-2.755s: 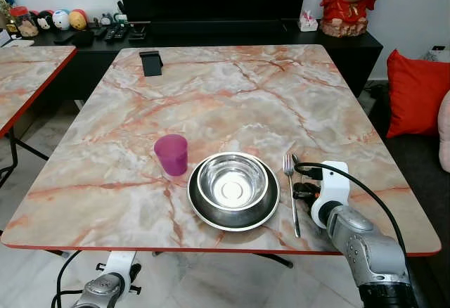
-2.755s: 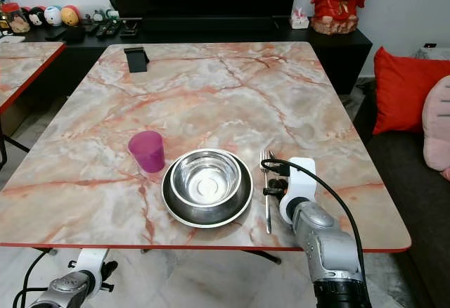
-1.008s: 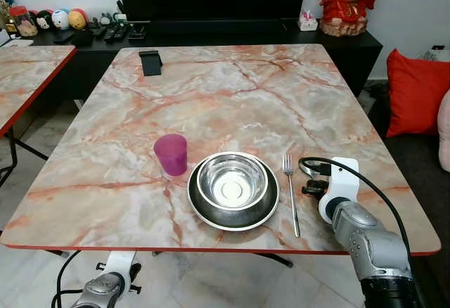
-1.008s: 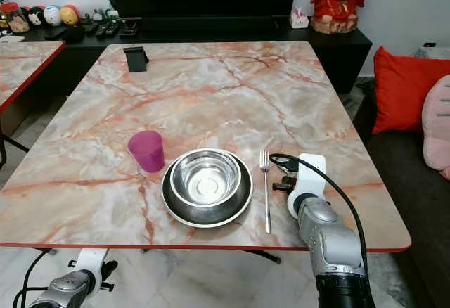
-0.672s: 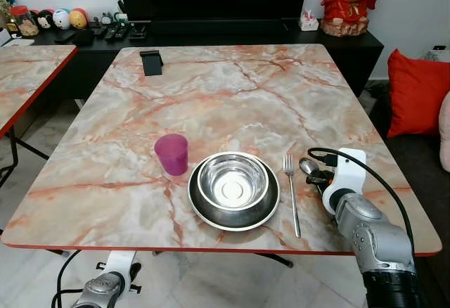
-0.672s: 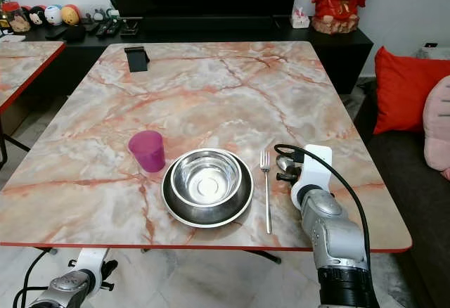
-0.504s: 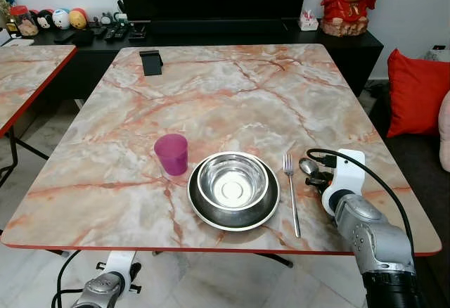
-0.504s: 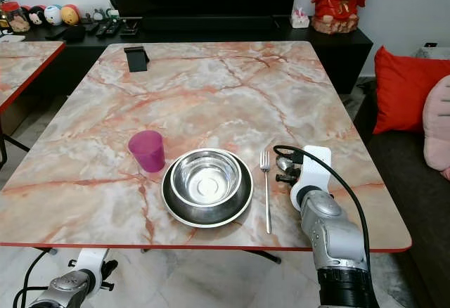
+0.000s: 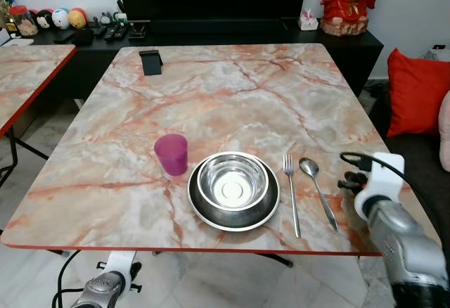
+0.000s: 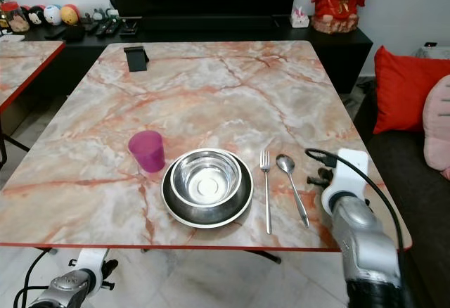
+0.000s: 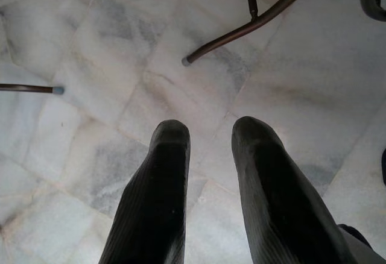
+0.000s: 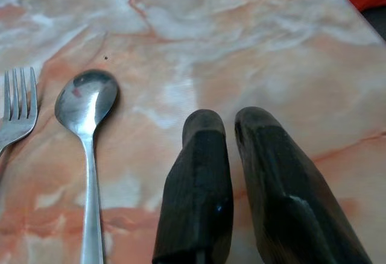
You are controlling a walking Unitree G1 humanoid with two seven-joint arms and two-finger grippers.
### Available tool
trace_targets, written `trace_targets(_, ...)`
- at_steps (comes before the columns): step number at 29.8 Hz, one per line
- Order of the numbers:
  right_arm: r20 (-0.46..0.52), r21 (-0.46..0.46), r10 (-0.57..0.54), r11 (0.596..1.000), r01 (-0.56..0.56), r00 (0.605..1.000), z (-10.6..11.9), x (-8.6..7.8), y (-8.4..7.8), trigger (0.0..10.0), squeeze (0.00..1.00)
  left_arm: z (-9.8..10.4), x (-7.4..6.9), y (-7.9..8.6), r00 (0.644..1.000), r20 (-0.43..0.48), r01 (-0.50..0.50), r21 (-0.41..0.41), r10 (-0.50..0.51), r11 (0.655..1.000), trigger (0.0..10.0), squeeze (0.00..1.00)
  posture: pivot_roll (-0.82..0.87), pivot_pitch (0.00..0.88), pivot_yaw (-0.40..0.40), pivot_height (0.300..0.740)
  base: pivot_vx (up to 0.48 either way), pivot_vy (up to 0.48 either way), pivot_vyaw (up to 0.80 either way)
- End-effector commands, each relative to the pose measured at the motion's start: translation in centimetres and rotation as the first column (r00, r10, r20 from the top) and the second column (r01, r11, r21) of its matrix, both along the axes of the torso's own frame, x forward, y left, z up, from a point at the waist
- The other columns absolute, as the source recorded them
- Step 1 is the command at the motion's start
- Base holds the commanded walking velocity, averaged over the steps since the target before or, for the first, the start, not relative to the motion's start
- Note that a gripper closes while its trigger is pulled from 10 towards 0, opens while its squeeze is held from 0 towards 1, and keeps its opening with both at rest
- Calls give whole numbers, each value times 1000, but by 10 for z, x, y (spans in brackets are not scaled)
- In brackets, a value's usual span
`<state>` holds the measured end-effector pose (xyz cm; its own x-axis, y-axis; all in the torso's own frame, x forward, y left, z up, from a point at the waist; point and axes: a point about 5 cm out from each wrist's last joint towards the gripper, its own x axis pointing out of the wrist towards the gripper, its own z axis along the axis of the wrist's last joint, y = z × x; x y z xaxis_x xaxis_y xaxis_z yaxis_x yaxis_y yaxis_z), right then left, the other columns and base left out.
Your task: Setting the table
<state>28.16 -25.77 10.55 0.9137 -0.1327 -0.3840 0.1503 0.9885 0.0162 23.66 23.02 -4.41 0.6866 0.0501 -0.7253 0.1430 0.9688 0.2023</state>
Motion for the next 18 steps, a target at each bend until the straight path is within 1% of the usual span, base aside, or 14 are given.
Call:
trace_targets(1,47,5,29,1000,-29,998,8,-5,-5,10000,0,-1,-1,0,1000,-8,-13,-6,13,1000,10000,0,-41,0,26,740,0,0,0)
trace_targets(2,44,10,50,999,-50,998,5,-12,-11,10000,0,-1,-1,0,1000,-9,-12,-6,12,1000,10000,0,-44,0,27,740,0,0,0)
trace_targets(4,42,13,53,998,-54,998,4,-14,-12,10000,0,-1,-1,0,1000,-9,-12,-6,12,1000,10000,0,-44,0,27,740,0,0,0)
trace_targets(5,-2,0,70,998,-70,998,-5,-22,-19,10000,0,-1,-1,0,1000,-9,-11,-7,11,1000,10000,0,-44,0,27,740,0,0,0)
trace_targets(7,-24,-4,81,997,-81,996,-11,-27,-25,10000,0,-1,-1,0,1000,-10,-10,-8,10,1000,10000,0,-49,0,29,740,0,0,0)
trace_targets(11,2,18,99,995,-99,995,-12,-30,-30,10000,0,-1,-1,0,1000,-10,-8,-7,8,1000,10000,0,-45,0,28,740,0,0,0)
trace_targets(15,45,48,148,988,-150,988,-11,-29,-28,10000,0,-1,-1,0,1000,-7,-9,-7,9,1000,10000,0,-45,0,28,740,0,0,0)
trace_targets(18,50,60,154,986,-157,987,-12,-27,-27,10000,0,-1,-1,0,1000,-6,-10,-6,10,1000,10000,0,-45,0,28,740,0,0,0)
